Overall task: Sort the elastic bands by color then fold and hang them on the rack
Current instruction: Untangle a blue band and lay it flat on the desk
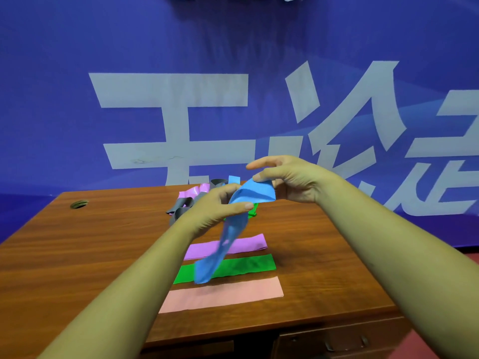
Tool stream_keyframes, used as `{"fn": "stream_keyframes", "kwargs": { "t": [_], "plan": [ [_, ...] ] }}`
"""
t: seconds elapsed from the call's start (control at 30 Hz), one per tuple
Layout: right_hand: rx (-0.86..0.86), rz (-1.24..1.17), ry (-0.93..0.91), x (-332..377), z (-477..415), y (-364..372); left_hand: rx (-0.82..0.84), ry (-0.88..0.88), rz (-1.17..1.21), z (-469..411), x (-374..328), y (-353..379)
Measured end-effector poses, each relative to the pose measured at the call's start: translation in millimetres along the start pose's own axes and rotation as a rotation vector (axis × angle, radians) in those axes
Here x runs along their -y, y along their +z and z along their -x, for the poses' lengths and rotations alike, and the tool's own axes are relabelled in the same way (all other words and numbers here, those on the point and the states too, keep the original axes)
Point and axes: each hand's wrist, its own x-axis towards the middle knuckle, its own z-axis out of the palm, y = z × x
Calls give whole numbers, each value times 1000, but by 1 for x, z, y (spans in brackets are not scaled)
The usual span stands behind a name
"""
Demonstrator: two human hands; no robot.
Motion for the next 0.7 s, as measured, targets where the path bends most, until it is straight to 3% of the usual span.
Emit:
{"fn": "stream_keyframes", "kwargs": {
  "t": [0.13,0.23,0.3,0.4,0.5,0.7],
  "plan": [
    [-52,-199,64,-14,-2,-2,-34,-1,26,2,5,2],
    [8,-404,194,-20,-1,-2,-86,27,1,-1,6,-1],
    [28,-363,249,-23,1,0,-105,33,-58,-3,8,-2],
    [-90,-217,216,-25,0,3,-104,31,-107,-8,15,-4],
    [-205,-156,121,-23,-1,-1,-18,-53,-127,-11,28,-7],
    [-274,-101,-3,-27,1,-21,160,-216,-345,-11,36,-6]
  ]
}}
